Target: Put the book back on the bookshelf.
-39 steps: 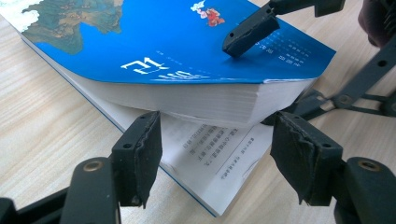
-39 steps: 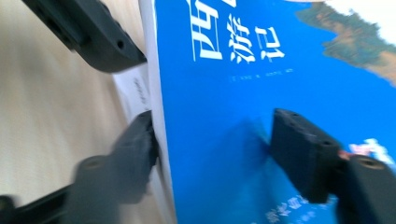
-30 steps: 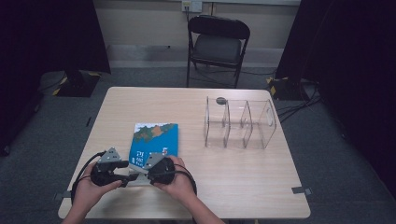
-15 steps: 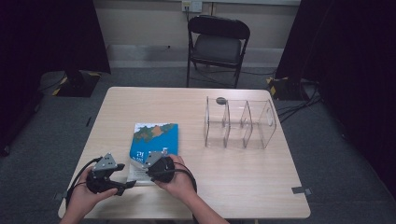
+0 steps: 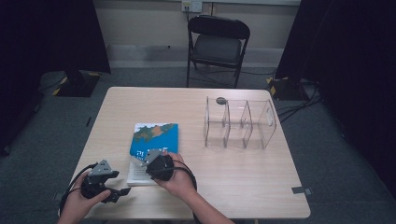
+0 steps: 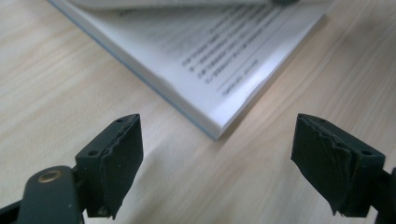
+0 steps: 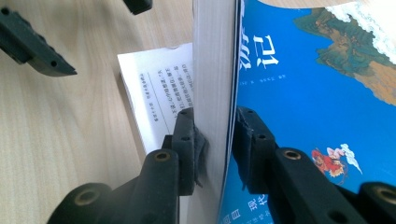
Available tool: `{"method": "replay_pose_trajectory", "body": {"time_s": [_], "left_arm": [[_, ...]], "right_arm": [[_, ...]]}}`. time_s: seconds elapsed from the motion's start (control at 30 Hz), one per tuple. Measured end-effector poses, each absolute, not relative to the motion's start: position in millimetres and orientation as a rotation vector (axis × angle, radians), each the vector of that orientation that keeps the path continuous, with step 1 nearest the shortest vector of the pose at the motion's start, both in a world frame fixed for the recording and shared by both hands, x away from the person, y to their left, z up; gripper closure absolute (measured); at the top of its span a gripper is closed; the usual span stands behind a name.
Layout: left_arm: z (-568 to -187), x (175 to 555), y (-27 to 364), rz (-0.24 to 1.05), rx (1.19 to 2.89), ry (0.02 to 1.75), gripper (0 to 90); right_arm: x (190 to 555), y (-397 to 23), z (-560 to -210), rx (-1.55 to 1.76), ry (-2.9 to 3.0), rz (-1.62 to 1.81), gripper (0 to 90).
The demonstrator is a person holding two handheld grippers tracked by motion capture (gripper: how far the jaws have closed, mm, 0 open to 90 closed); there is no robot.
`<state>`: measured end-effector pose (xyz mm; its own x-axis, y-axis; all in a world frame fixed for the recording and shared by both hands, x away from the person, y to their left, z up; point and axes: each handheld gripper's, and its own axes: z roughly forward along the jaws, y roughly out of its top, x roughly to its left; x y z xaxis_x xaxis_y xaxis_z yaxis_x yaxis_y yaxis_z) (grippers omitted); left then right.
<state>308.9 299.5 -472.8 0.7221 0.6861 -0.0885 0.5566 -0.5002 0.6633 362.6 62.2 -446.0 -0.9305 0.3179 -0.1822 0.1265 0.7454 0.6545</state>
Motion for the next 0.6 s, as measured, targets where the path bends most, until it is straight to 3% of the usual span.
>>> {"method": "replay_pose_trajectory", "body": {"time_s": [0.6], "left_arm": [[-485, 309, 295, 0.217, 2.292, 0.912, 17.0]], "right_arm": [[368, 55, -429, 0.4, 2.671, 0.943, 74.9]]}}
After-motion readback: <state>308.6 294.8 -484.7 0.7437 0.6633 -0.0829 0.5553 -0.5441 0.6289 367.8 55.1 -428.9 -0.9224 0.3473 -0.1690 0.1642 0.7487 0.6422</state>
